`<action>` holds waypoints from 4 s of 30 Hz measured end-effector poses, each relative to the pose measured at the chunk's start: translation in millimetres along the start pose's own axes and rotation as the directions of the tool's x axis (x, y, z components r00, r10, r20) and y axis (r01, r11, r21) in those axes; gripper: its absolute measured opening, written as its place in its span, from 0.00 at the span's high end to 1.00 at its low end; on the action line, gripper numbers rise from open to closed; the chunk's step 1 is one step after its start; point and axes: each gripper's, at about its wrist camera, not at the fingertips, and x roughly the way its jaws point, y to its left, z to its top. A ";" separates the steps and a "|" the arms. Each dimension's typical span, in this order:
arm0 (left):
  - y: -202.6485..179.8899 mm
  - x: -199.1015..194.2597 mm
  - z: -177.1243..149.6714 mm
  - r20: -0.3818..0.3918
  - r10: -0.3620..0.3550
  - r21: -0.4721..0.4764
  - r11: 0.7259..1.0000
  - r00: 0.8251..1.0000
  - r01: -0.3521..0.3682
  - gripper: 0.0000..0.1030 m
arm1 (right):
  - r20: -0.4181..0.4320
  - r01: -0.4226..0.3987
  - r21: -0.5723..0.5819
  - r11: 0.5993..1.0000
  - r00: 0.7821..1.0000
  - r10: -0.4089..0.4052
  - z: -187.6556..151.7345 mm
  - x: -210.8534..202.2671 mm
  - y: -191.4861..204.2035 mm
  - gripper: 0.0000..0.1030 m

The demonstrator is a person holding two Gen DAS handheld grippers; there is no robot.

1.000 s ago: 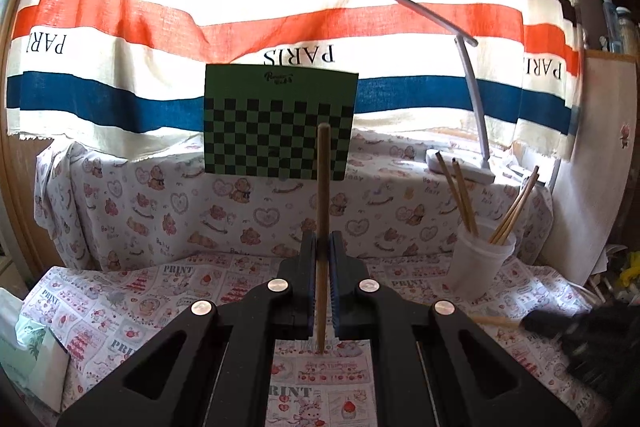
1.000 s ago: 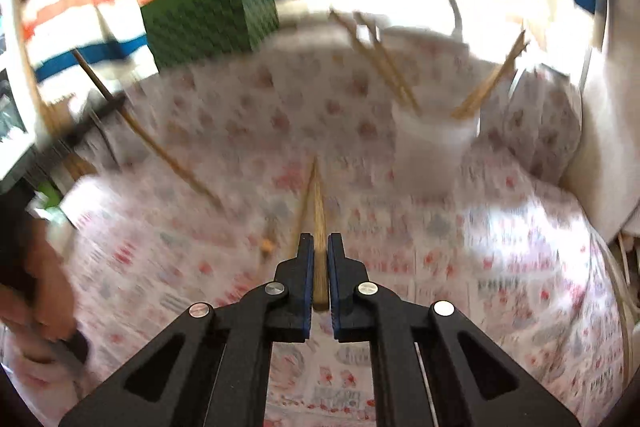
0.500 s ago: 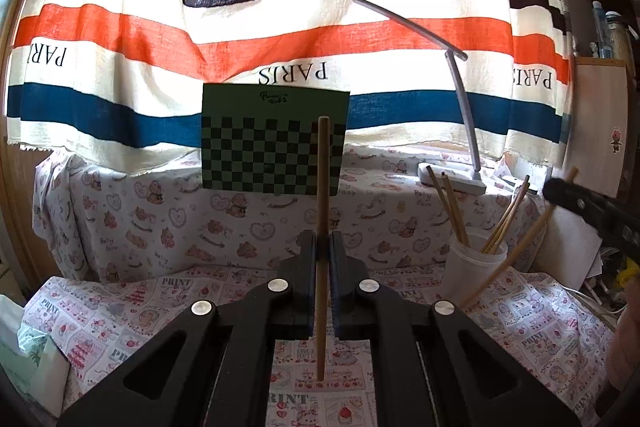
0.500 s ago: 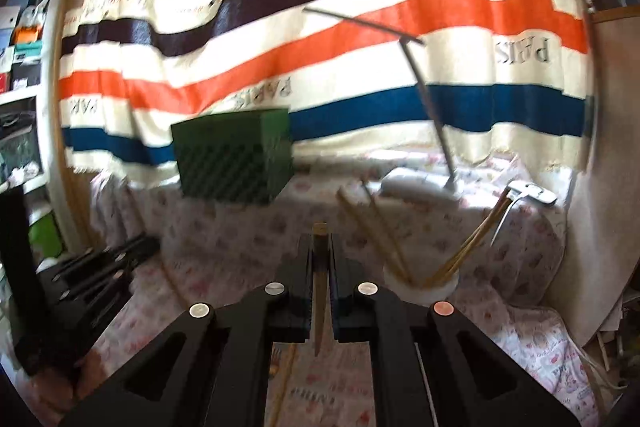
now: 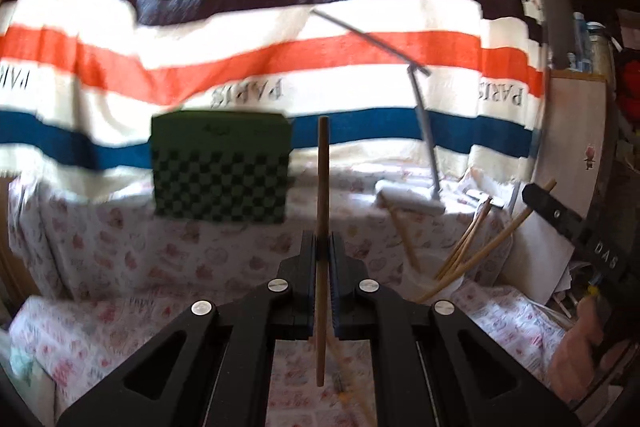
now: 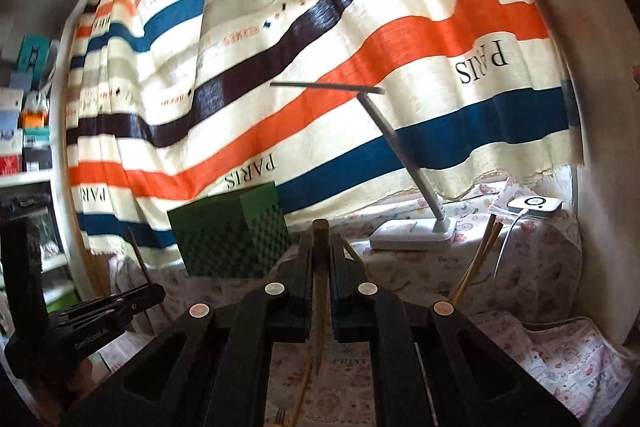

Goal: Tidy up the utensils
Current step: 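Raise both held sticks upright and carry them toward the clear cup, then lower both sticks into the clear cup and open both tools, then move both open tools back over the fork and the last bamboo stick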

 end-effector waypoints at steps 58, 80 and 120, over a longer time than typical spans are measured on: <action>-113.4 150.6 -1.0 -0.049 -0.132 0.046 0.990 0.990 0.134 0.95 | -0.204 0.193 0.325 0.926 0.970 -0.131 -17.0 66.6 -142.1 0.92; -44.1 74.6 -6.1 0.046 0.050 0.032 0.998 0.998 -0.052 0.22 | -0.317 0.128 0.224 0.966 0.947 -0.051 -31.0 76.6 -99.9 0.45; 60.8 19.3 -52.8 -0.046 0.243 -0.116 0.962 0.969 -0.247 0.01 | -0.462 0.051 -0.094 0.994 0.883 -0.089 -94.9 83.1 21.6 0.16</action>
